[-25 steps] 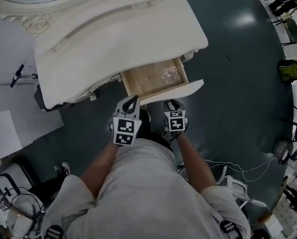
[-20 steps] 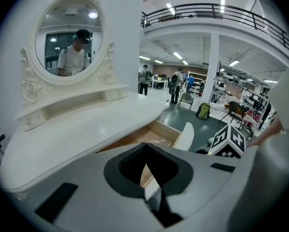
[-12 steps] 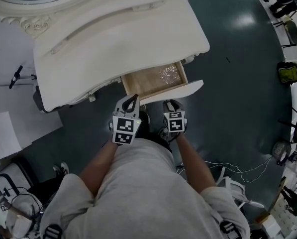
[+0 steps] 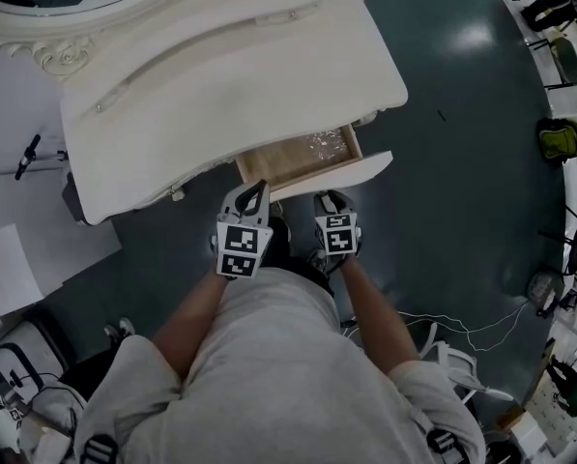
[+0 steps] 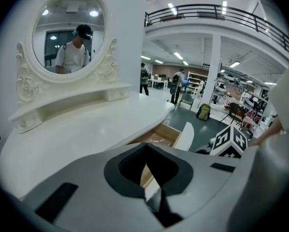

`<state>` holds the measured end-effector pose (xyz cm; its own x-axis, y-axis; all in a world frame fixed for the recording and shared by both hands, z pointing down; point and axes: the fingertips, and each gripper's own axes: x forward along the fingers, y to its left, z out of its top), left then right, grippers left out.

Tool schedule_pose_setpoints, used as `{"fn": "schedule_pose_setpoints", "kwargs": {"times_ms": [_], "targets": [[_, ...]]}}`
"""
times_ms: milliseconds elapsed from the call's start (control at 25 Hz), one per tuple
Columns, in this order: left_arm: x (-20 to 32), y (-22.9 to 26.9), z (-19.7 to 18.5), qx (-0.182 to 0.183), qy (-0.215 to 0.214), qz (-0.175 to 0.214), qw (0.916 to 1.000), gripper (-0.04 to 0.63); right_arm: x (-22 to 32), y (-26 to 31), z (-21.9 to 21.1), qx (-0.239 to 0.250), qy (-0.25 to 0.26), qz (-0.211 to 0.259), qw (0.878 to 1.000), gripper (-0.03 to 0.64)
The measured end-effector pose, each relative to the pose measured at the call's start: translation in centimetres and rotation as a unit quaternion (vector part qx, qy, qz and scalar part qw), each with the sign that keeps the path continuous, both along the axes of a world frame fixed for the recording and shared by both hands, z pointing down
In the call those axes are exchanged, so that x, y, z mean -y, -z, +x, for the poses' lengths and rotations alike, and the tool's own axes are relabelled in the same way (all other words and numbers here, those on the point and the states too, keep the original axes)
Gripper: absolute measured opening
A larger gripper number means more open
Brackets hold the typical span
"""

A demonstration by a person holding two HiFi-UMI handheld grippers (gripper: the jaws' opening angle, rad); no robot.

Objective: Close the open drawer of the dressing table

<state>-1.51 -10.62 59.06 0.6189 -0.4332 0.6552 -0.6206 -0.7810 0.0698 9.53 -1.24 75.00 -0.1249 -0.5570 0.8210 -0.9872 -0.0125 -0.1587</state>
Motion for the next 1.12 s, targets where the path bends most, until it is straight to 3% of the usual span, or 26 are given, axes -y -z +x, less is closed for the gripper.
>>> {"fn": "schedule_pose_setpoints", "kwargs": {"times_ms": [1120], "targets": [[4.9,0.2,-0.7,-0.013,-0.018,-0.001,0.9998,0.008,3.4,-0.1,0.3,-0.025,0.007,-0.005,1.000,0.132]]}}
